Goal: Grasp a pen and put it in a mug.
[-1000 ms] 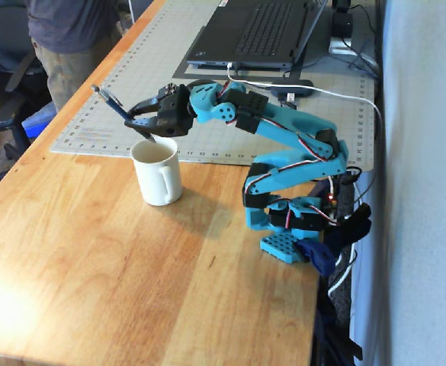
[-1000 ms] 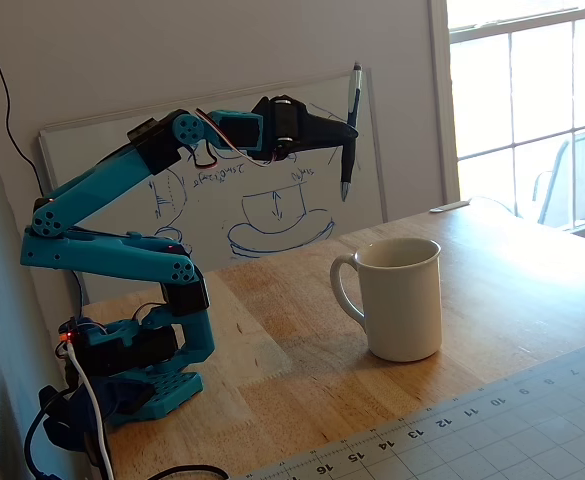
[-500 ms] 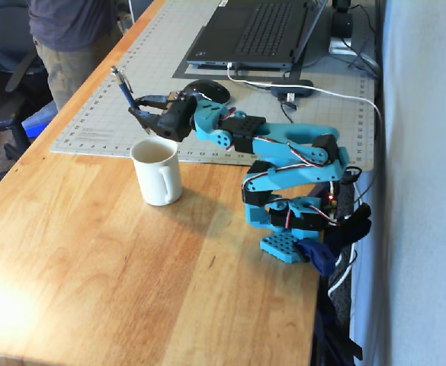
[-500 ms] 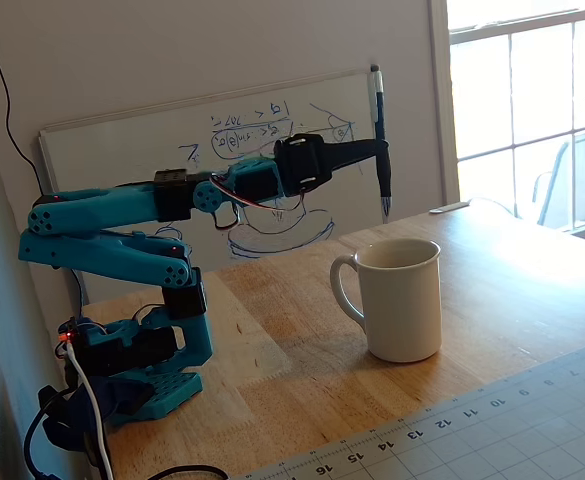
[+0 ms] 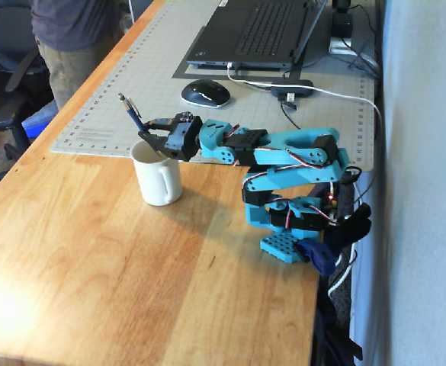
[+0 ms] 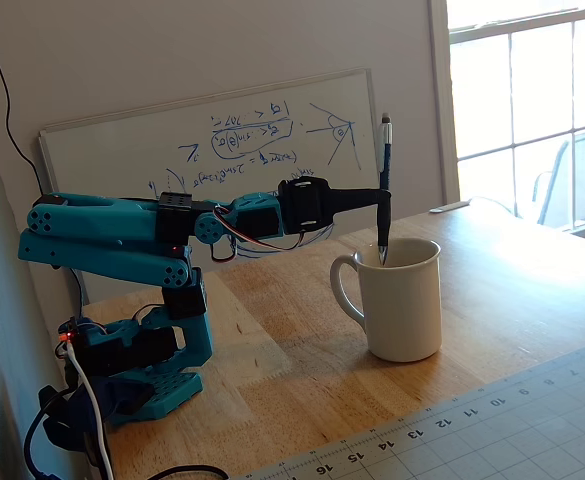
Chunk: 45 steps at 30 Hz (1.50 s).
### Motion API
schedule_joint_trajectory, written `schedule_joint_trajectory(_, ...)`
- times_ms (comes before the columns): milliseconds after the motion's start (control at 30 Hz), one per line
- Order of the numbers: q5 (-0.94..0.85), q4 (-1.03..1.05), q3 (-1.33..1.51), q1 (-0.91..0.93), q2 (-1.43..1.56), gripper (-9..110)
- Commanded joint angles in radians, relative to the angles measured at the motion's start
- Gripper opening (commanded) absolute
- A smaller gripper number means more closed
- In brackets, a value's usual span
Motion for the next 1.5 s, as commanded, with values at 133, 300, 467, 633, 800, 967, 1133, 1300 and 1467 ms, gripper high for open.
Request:
schedule_joint_trajectory(133, -0.008, -0.035, -0.029, 0.009, 0.023, 6)
schedule_joint_trajectory(300, -0.008, -0.035, -0.031, 0.008, 0.034, 12)
schedule_joint_trajectory(467, -0.008, -0.035, -0.063, 0.005, 0.037, 11)
schedule_joint_trajectory(633, -0.032, -0.014, -0.173, -0.006, 0.023, 9)
schedule_joint_trajectory(800, -0.252, 0.127, -0.275, -0.026, 0.038, 4)
schedule_joint_trajectory(967, -0.581, 0.357, -0.373, -0.095, 0.097, 2)
schedule_joint_trajectory(1133, -0.914, 0.643, -0.393, -0.133, 0.21, 2)
schedule_joint_trajectory(1300, -1.112, 0.897, -0.38, -0.155, 0.331, 2)
schedule_joint_trajectory(1467, -1.152, 1.177, -0.368, -0.204, 0.399, 2)
